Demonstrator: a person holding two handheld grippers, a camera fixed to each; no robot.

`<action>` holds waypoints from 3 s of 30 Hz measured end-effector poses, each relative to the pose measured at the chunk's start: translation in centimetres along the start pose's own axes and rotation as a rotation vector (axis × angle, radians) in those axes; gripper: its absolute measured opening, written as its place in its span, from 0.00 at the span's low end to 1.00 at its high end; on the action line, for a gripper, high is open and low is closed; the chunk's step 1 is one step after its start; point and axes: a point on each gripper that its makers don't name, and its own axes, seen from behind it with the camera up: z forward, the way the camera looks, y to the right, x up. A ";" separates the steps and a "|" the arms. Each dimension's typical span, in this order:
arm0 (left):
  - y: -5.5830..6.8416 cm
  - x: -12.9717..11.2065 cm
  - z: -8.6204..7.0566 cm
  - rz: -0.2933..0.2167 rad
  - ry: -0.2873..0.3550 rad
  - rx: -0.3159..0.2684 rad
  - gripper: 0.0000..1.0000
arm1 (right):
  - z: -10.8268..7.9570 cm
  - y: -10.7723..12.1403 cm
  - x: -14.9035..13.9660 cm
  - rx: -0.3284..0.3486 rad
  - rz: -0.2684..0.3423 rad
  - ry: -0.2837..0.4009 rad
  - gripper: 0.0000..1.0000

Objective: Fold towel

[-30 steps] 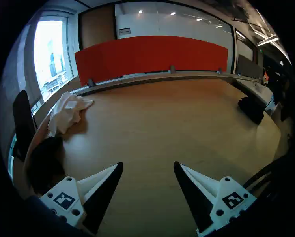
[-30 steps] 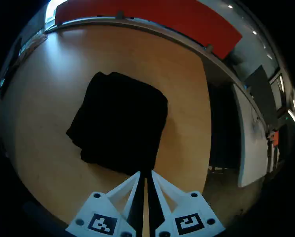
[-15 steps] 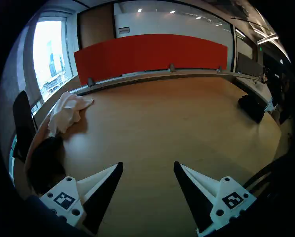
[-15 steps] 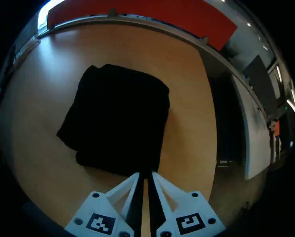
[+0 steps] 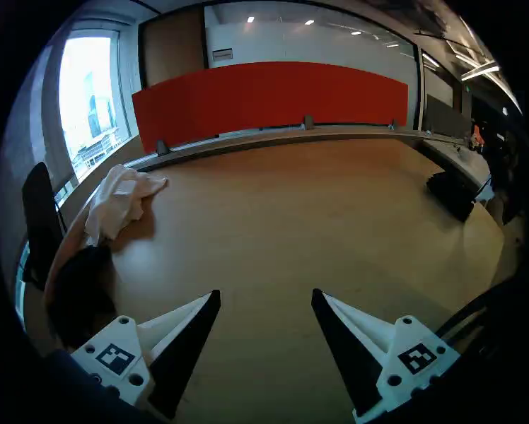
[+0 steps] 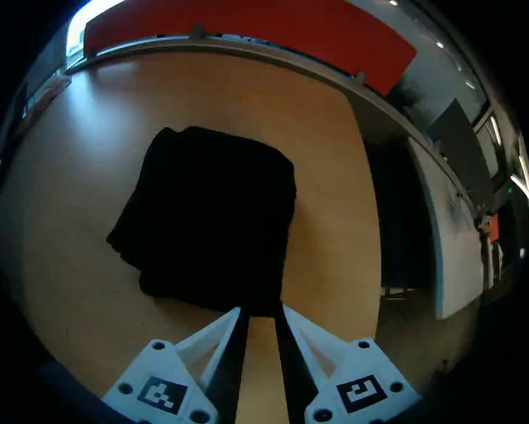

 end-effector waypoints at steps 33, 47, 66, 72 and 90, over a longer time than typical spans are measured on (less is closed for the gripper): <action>-0.5 0.1 0.3 -0.022 0.012 0.000 0.96 | -3.4 -0.4 3.0 0.017 0.008 0.087 0.80; -1.2 -0.1 0.0 -0.026 0.008 0.027 0.96 | -1.4 0.0 7.1 0.028 -0.008 0.115 0.80; -1.8 -0.6 0.0 -0.043 -0.014 0.074 0.96 | 1.9 0.9 12.1 0.050 -0.022 0.132 0.71; -1.7 -0.7 -0.1 -0.045 -0.018 0.080 0.96 | 2.7 0.8 11.9 0.067 -0.009 0.125 0.58; -1.4 -1.0 -0.3 -0.042 -0.030 0.089 0.96 | 4.0 0.7 11.6 0.085 -0.017 0.109 0.23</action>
